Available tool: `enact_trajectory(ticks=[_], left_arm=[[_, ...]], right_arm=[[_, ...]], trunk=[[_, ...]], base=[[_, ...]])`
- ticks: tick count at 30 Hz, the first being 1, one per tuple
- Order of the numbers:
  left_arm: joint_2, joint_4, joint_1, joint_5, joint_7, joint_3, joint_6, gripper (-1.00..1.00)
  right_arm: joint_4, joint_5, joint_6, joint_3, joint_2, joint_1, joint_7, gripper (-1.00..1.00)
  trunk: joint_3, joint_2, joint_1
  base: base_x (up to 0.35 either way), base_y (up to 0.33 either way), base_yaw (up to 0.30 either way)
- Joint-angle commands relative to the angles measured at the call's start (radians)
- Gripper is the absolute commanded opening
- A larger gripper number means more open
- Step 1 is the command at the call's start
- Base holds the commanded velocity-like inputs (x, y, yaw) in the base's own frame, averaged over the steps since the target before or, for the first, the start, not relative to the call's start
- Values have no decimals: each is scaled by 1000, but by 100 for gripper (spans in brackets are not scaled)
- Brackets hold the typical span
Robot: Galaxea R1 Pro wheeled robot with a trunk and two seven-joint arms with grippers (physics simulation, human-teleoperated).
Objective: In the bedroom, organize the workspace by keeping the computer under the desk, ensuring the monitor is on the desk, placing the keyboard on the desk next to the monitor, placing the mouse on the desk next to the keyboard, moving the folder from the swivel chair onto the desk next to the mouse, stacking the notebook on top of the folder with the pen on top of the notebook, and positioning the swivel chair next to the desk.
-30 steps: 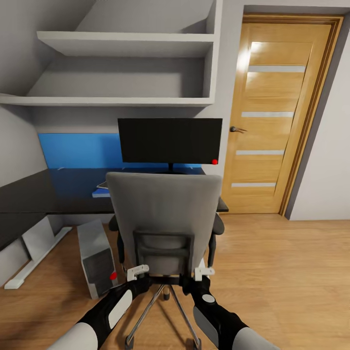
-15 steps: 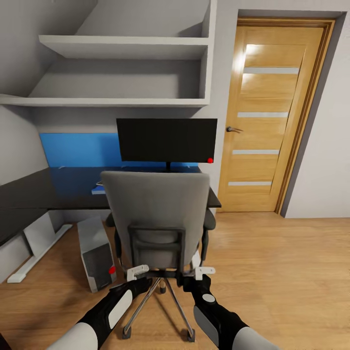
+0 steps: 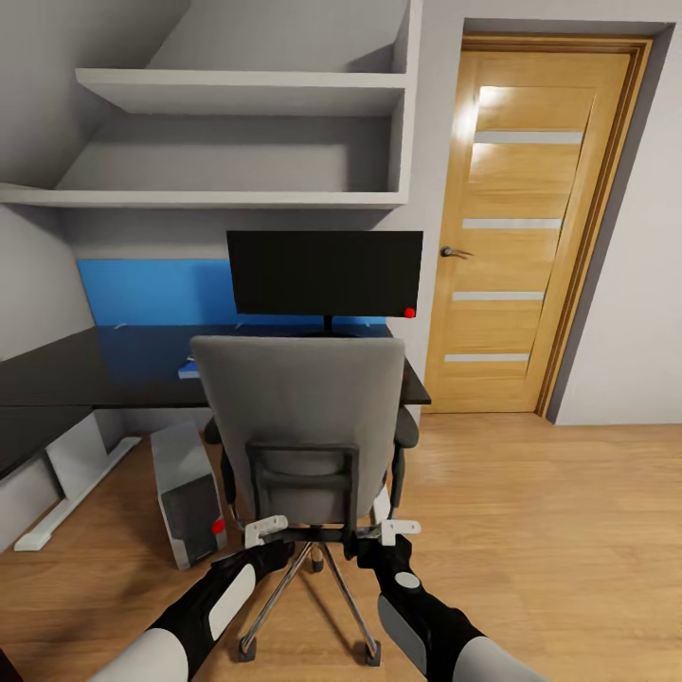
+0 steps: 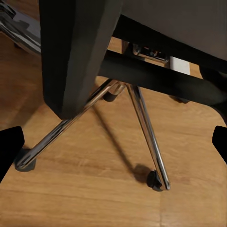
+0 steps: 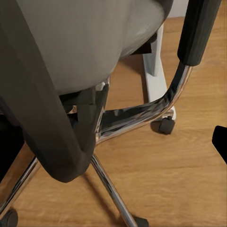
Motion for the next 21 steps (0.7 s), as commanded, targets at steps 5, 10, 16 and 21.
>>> enact_trajectory(ticks=[5, 10, 16, 21], left_arm=[[0, -2, -1, 11, 11, -6, 2, 100], [0, -2, -1, 11, 12, -6, 3, 100], [0, -2, -1, 12, 9, 28, 4, 100], [2, -2, 1, 11, 2, 53, 4, 100]], right_arm=[[0, -12, -3, 2, -3, -2, -5, 100], [0, -12, -4, 1, -3, -2, -5, 100], [0, -12, -5, 0, -3, -2, -5, 100], [-2, -12, -4, -2, -7, -3, -7, 100]], trunk=[[-1, 0, 0], [-1, 0, 0], [-1, 0, 0], [-1, 0, 0]], base=[[-84, -106, 0], [-233, -175, 0], [-280, -169, 0], [-289, -172, 34]])
